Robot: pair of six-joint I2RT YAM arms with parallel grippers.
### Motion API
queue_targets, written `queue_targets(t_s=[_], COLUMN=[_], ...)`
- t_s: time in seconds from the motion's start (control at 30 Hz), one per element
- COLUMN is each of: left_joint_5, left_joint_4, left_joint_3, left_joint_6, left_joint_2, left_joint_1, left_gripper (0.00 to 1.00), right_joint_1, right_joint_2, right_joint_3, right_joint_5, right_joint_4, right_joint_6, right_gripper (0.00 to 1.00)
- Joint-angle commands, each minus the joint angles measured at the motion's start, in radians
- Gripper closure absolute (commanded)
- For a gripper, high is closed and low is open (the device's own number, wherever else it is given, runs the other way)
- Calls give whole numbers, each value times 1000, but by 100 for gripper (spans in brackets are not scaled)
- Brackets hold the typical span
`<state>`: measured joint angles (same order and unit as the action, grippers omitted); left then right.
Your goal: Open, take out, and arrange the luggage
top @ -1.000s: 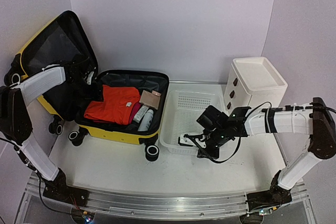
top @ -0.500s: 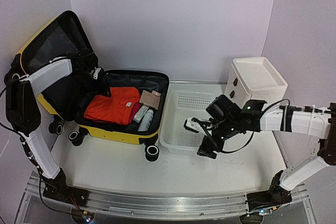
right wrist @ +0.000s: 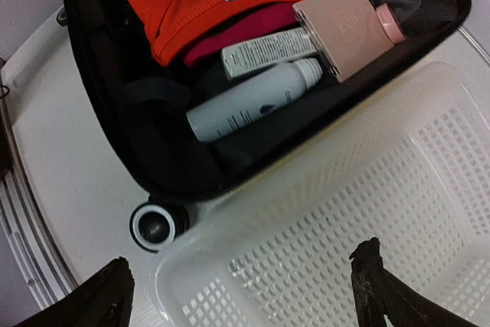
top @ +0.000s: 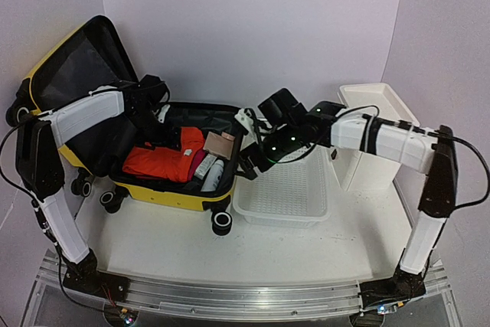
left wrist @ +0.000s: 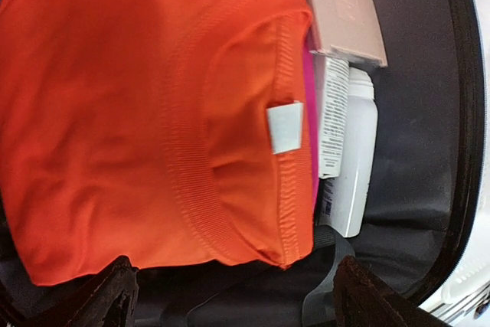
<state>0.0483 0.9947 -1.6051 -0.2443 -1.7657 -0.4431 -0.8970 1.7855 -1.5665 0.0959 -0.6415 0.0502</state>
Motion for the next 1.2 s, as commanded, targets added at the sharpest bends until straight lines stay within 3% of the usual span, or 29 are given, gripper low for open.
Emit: queue_targets(t_s=[0.0, 0.1, 0.3, 0.4, 0.5, 0.6, 0.77, 1.0, 1.17], left_joint_5=[100, 244, 269, 272, 270, 280, 223, -11, -123], left_joint_4=[1, -38, -88, -94, -110, -171, -286, -259, -142], left_joint_3=[57, 170, 190, 217, 246, 282, 366, 347, 214], left_joint_6=[-123, -285, -338, -313, -318, -413, -791, -1241, -1412], left_joint_2=[103, 162, 220, 226, 233, 248, 277, 307, 216], left_joint_1=[115, 230, 234, 232, 232, 232, 208, 23, -43], left_gripper=[13, 18, 12, 11, 11, 11, 8, 8, 9], right_joint_1=[0, -3, -11, -11, -11, -11, 20, 135, 140], right_joint_2=[149, 253, 502, 599, 634, 604, 448, 110, 6], right_joint_3=[-186, -272, -573, -680, -728, -693, -486, -198, -170], right_joint_5=[89, 93, 147, 128, 96, 85, 23, 14, -11], right_joint_4=[80, 142, 92, 87, 80, 82, 82, 9, -116], right_joint_6=[0, -160, -523, -542, -442, -369, -380, -335, -353], right_gripper=[2, 2, 3, 2, 2, 2, 2, 2, 2])
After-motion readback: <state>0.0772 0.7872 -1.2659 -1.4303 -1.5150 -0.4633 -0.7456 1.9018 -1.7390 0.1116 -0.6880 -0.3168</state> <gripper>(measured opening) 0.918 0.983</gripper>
